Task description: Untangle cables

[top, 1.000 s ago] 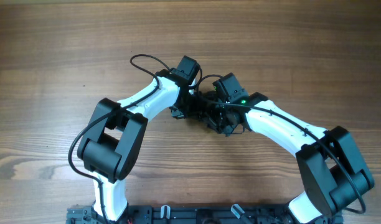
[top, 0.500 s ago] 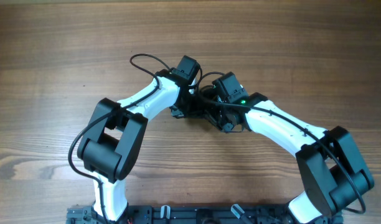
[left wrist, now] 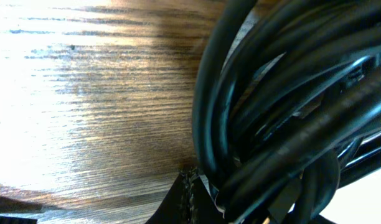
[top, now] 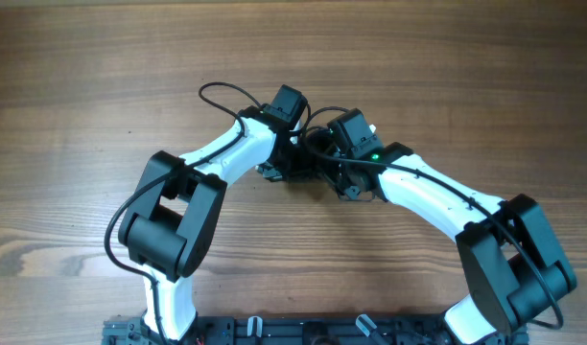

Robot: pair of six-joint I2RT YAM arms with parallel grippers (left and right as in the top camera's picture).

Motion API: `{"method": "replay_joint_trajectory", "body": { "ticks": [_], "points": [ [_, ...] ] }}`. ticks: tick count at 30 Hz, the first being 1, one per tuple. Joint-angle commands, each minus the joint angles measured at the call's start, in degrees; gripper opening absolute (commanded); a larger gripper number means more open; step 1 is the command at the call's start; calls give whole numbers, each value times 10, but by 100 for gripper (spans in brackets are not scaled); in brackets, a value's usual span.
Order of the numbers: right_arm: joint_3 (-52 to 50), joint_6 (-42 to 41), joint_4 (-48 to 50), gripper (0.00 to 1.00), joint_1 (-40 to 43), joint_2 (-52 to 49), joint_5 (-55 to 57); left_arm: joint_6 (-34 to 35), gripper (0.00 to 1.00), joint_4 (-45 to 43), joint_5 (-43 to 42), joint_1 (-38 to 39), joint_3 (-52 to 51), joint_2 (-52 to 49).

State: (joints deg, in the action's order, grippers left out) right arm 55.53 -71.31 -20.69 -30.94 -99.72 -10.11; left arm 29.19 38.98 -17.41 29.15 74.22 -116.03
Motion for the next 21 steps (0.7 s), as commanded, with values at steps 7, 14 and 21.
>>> {"method": "replay_joint_trajectory", "body": {
  "ticks": [7,14,21],
  "points": [
    [3,98,11,27,3,3,-7,-16,4,7,-5,-5,-5,66],
    [3,145,9,24,26,3,-53,-13,4,-35,7,-25,-5,105],
    [3,148,7,24,47,3,-84,35,5,-73,5,-48,-5,91]
  ]
}}
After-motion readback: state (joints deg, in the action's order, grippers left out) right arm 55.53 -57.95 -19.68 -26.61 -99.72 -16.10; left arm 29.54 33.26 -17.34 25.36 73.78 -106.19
